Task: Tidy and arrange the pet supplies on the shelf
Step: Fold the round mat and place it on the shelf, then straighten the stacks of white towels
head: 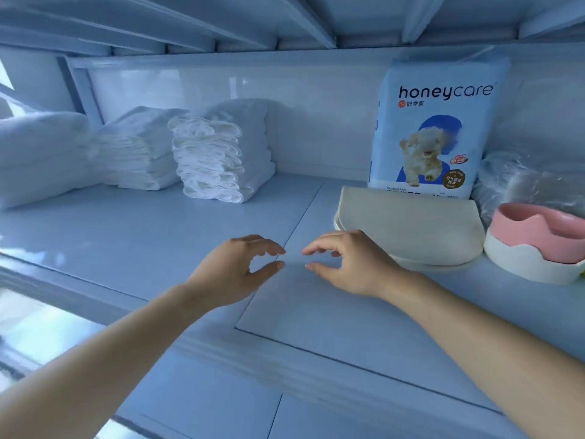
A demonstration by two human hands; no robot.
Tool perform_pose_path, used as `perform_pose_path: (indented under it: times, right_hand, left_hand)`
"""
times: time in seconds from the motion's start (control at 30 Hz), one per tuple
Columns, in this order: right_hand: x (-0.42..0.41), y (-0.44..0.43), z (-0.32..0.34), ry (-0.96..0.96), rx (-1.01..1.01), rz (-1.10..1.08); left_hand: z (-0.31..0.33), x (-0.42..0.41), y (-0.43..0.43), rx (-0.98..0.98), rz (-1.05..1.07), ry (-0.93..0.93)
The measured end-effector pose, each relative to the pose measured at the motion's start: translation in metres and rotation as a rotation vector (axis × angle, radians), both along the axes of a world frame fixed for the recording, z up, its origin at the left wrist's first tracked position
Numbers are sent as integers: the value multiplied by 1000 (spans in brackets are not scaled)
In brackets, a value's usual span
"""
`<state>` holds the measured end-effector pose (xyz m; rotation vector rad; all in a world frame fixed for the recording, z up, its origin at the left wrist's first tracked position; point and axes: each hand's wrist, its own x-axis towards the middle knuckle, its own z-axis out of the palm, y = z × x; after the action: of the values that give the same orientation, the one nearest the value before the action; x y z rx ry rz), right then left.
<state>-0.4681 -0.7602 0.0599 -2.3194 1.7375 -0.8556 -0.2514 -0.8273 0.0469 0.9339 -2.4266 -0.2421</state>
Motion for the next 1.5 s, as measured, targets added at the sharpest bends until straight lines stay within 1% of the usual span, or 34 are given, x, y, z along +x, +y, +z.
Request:
perform_pose_path:
  times: [0.17,0.33,0.5,0.6,0.83,1.17,1.27,1.5]
  right_hand:
    - [92,-19,1,23,18,135]
    - [177,-43,-1,19,30,220]
    - [239,-64,-13,23,54,256]
    - [263,-75,-18,9,63,278]
    - [304,-126,-13,40,49,348]
    - [336,-236,-10,128,40,456]
    - [348,-268,-8,124,38,486]
    - [387,-323,-10,124,35,553]
  left_hand:
    - [-1,95,3,-11,137,24]
    - [-2,183,2,6,255,-38]
    - [-11,252,3,-11,317,-76]
    - [-16,281,-5,-9,345,-62]
    - [-17,318,-42,12,408,66]
    - [-23,347,-132,23,537,-64]
    - [-23,356,-156,34,571,-63]
    - [-11,392,-192,-12,684,-76]
